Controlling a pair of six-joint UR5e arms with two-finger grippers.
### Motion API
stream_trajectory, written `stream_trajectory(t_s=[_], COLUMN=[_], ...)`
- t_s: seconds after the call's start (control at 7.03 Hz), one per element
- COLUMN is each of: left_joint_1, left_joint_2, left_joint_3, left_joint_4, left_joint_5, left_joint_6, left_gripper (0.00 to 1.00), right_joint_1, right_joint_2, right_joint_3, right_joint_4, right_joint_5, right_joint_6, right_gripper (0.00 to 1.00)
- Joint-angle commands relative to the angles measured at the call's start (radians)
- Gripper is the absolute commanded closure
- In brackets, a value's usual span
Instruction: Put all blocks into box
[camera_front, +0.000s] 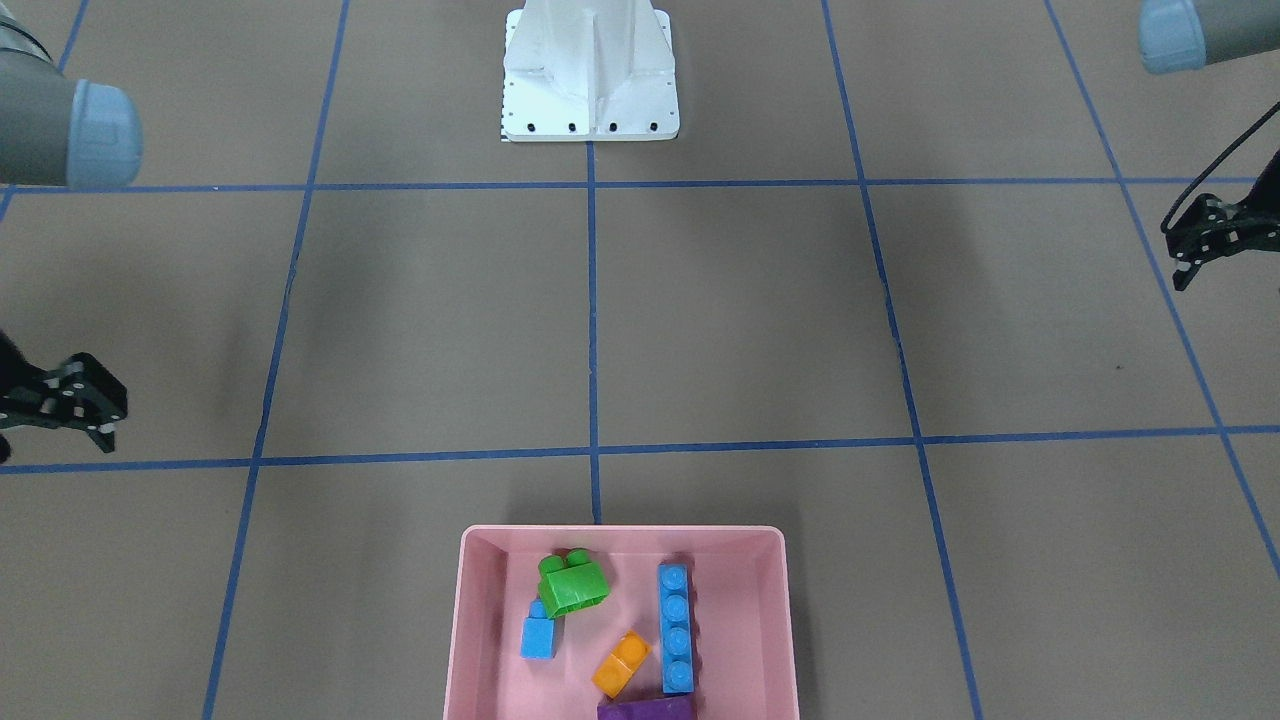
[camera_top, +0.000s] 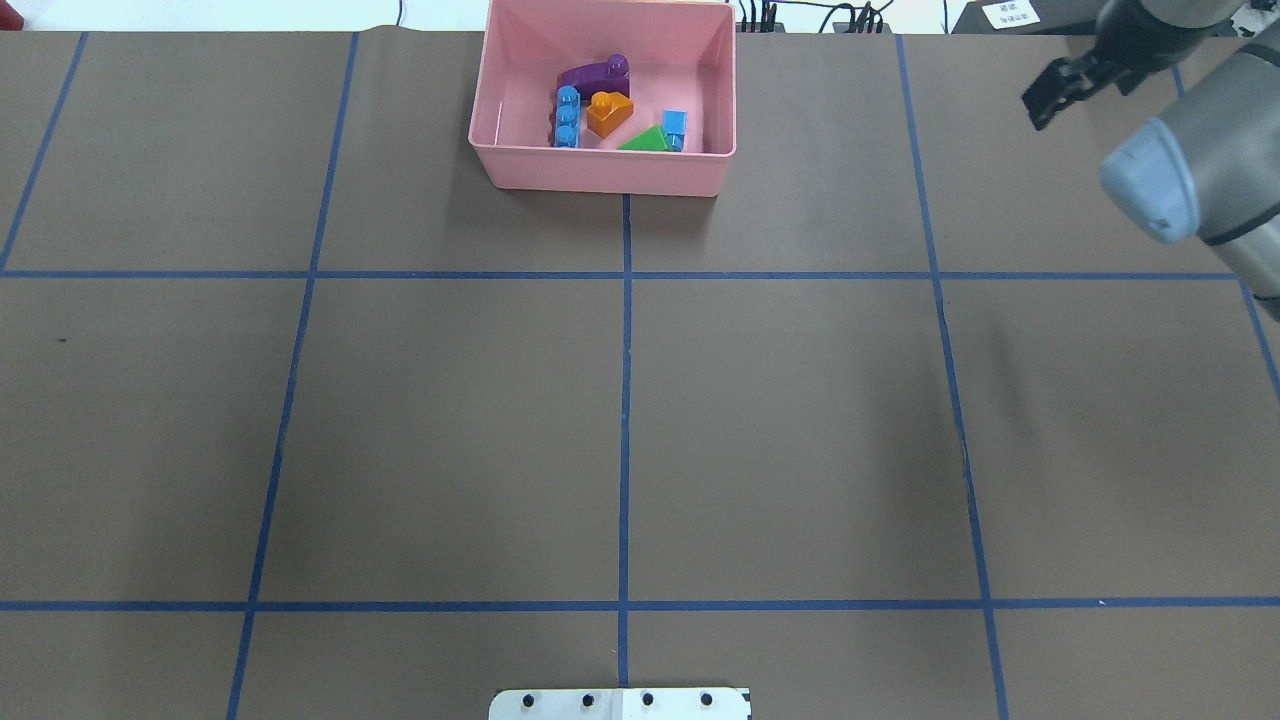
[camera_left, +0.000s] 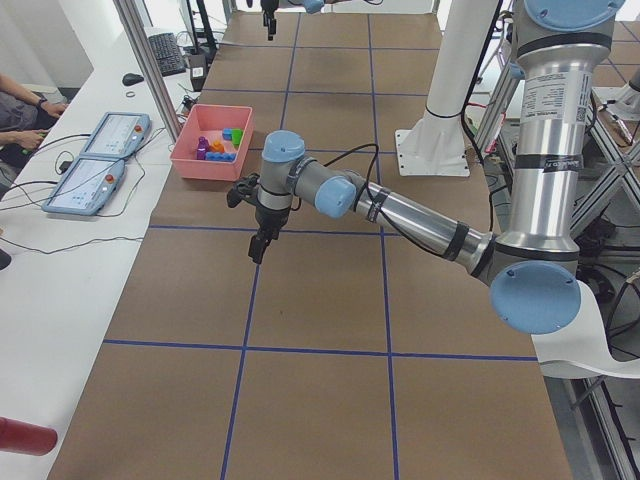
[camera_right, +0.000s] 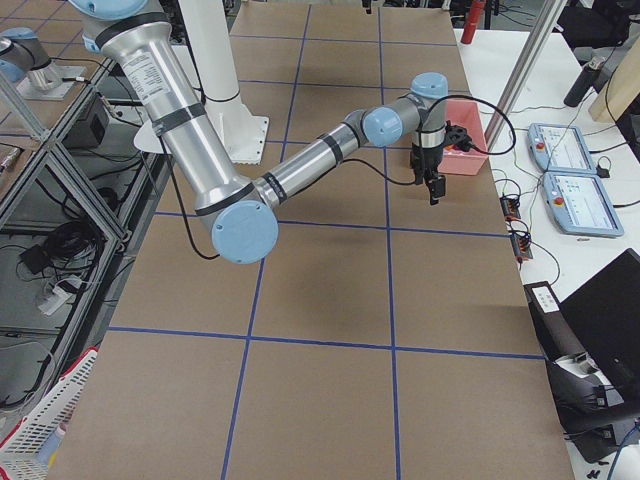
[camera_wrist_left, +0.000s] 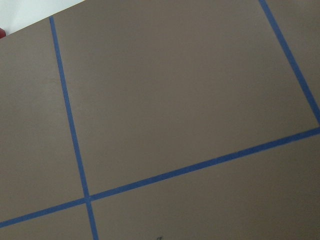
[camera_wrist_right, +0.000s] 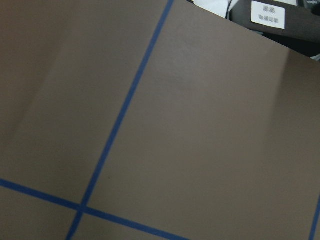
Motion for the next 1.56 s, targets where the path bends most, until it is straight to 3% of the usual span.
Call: stream_trajectory(t_s=[0.0, 0.28, 0.43, 0.57, 0.85, 1.14, 1.42], left_joint_1=[-0.116, -0.167, -0.236, -0.264, -0.262, -0.262, -0.262], left_joint_2=[0.008, 0.012, 0.032, 0.040, 0.091, 0.097, 0.084], left_joint_3=[0.088, 0.118, 0.157, 0.197, 0.215, 0.314, 0.298], left_joint_4=[0.001, -0.005, -0.020, -0.095, -0.160, -0.163, -0.145], left_joint_5=[-0.094, -0.141, -0.144, -0.142, -0.170, -0.167, -0.171], left_joint_6=[0.034, 0.066, 0.070, 0.070, 0.070, 0.070, 0.066], left_gripper=[0.00, 0.00, 0.00, 0.00, 0.00, 0.00, 0.00], right_joint_1=[0.135, 0.183, 0.184, 0.222, 0.288, 0.321, 0.337], right_joint_2=[-0.146, -0.205, -0.219, -0.300, -0.363, -0.385, -0.392], right_joint_3=[0.016, 0.003, -0.002, -0.043, -0.063, -0.062, -0.062], right_joint_4=[-0.001, -0.001, -0.002, 0.004, 0.074, 0.074, 0.076], right_joint_5=[0.145, 0.242, 0.232, 0.226, 0.244, 0.346, 0.354], right_joint_6=[-0.166, -0.183, -0.180, -0.182, -0.179, -0.177, -0.177], right_gripper=[0.00, 0.00, 0.00, 0.00, 0.00, 0.00, 0.00])
